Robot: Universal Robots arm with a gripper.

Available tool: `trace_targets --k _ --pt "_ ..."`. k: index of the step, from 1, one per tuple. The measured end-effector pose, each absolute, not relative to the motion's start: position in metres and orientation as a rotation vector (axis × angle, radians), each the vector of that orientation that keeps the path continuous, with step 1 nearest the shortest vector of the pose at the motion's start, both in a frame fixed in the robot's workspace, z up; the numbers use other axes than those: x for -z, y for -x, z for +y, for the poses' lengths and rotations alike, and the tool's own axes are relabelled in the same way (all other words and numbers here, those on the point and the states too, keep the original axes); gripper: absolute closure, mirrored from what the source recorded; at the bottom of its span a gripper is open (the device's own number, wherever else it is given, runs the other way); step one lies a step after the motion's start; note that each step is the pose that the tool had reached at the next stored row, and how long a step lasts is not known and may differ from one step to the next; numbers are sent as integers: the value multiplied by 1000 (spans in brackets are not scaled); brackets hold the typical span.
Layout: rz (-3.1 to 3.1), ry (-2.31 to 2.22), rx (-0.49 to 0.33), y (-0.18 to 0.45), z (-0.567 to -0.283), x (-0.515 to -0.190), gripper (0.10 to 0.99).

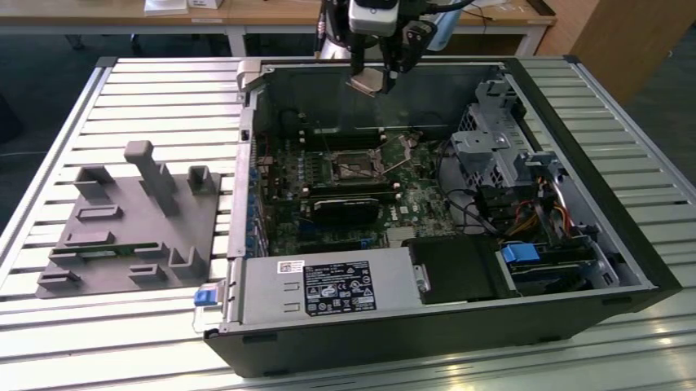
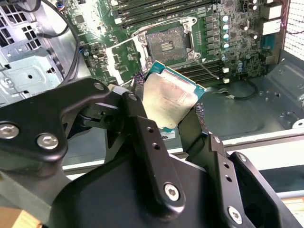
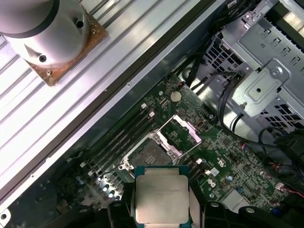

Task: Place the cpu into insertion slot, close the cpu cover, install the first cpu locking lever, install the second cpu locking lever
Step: 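Place the cpu into insertion slot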

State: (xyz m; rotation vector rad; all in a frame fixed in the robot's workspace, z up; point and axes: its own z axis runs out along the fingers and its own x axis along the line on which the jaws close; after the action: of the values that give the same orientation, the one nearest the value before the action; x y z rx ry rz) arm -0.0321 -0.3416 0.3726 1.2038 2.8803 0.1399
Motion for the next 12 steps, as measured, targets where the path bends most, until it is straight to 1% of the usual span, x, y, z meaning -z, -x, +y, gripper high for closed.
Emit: trace_targets --k 12 --pt "2838 -1293 -138 32 -341 -371 549"
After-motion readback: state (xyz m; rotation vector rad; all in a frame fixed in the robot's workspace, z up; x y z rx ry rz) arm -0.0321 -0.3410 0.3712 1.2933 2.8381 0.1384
